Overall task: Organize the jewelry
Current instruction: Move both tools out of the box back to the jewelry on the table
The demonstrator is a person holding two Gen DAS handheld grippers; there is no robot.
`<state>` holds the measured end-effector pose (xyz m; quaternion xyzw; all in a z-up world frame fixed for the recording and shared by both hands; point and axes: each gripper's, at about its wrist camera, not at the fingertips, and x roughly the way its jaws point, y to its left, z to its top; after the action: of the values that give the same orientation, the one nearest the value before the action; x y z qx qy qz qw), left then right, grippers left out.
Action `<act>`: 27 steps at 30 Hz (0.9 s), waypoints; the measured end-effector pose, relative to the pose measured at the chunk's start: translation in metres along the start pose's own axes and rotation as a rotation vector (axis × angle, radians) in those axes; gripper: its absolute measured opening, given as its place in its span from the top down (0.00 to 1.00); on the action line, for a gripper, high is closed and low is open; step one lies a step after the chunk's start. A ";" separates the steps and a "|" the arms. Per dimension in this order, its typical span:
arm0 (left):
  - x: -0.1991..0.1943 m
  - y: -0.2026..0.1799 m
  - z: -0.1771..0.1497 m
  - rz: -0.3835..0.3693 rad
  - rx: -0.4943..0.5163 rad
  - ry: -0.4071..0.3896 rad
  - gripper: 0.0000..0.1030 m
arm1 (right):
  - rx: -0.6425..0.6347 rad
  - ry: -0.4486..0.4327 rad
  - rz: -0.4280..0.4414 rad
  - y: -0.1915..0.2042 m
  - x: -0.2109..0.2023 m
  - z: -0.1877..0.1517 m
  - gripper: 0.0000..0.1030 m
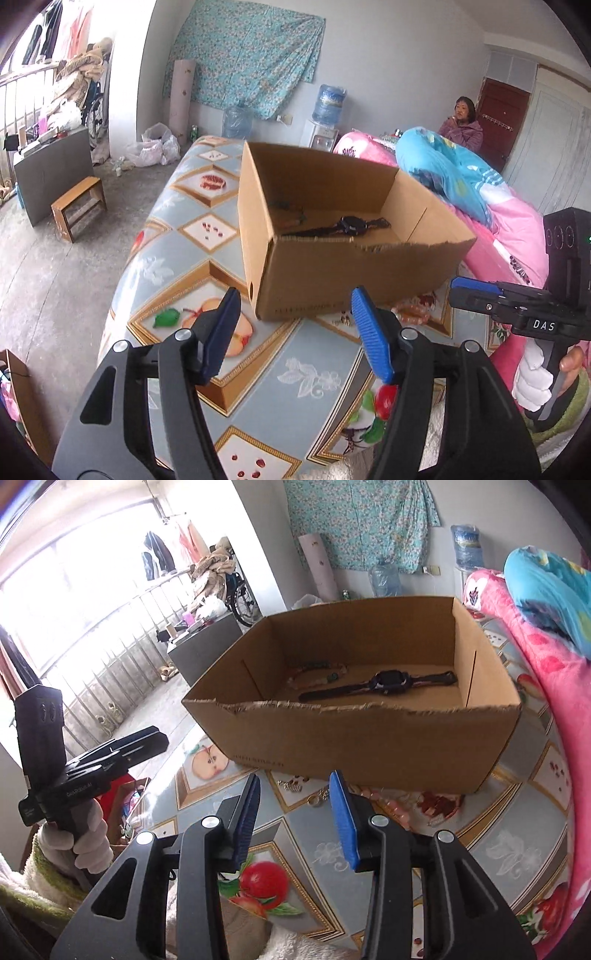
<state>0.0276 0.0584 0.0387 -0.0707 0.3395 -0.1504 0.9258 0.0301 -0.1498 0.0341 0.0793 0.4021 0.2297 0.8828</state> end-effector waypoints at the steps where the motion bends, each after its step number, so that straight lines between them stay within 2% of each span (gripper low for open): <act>1: 0.006 -0.002 -0.006 0.009 0.005 0.010 0.42 | 0.004 0.009 0.004 0.002 0.004 -0.004 0.62; 6: 0.047 -0.023 -0.029 0.036 0.104 0.077 0.43 | 0.002 0.051 -0.013 0.009 0.028 -0.012 0.68; 8: 0.061 -0.030 -0.034 0.032 0.148 0.096 0.48 | 0.005 0.064 -0.023 0.009 0.034 -0.012 0.71; 15: 0.096 -0.060 -0.041 0.012 0.336 0.154 0.66 | 0.030 0.066 -0.027 0.002 0.037 -0.009 0.72; 20: 0.111 -0.068 -0.036 -0.020 0.381 0.189 0.77 | 0.057 0.078 -0.022 -0.006 0.040 -0.011 0.72; 21: 0.114 -0.070 -0.036 -0.022 0.390 0.197 0.83 | 0.059 0.081 -0.021 -0.007 0.041 -0.011 0.72; 27: 0.121 -0.073 -0.032 -0.015 0.416 0.204 0.96 | 0.074 0.083 -0.016 -0.013 0.044 -0.010 0.72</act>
<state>0.0775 -0.0513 -0.0420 0.1348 0.3922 -0.2306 0.8802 0.0522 -0.1410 -0.0060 0.0990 0.4471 0.2110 0.8636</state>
